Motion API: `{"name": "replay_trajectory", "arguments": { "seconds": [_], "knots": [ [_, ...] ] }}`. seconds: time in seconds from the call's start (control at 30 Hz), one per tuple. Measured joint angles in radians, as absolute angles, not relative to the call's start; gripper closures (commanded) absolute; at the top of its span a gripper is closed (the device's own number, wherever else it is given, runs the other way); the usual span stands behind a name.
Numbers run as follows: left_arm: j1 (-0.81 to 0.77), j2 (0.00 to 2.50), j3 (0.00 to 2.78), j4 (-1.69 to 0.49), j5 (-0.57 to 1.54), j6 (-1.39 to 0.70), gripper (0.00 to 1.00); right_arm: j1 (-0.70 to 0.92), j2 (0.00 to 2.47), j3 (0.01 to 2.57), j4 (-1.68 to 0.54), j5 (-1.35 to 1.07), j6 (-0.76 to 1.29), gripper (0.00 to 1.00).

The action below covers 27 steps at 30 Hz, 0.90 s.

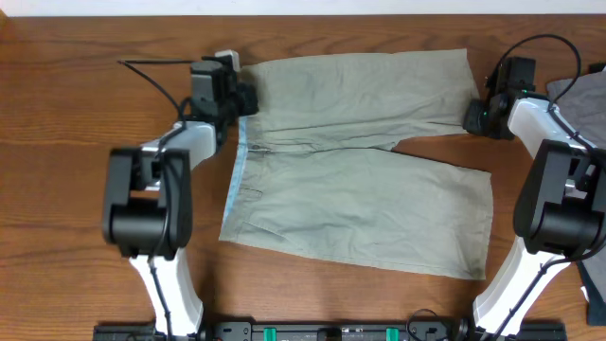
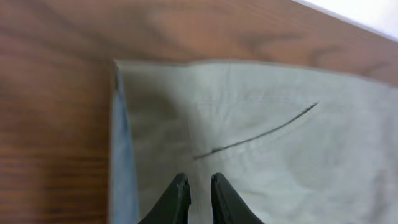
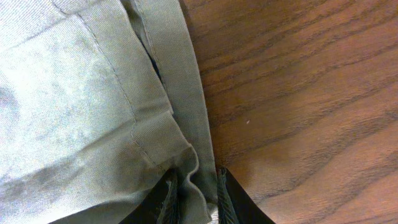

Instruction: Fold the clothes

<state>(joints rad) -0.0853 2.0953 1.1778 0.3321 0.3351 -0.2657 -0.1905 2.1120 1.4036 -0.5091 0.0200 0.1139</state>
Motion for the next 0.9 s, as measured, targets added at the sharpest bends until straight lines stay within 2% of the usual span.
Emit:
{"name": "replay_trajectory", "arguments": {
  "seconds": [0.2, 0.57, 0.9],
  "knots": [
    [-0.089, 2.168, 1.180, 0.384, 0.336, -0.266, 0.85, -0.191, 2.112, 1.406, -0.518, 0.022, 0.115, 0.80],
    [-0.100, 2.165, 1.215, 0.284, 0.293, -0.173, 0.85, -0.191, 2.103, 1.410, -0.593, 0.130, 0.155, 0.79],
    [-0.096, 2.164, 1.222, 0.262, 0.300, -0.130, 0.85, -0.226, 2.103, 1.404, -0.568, 0.100, 0.160, 0.78]
  ]
}}
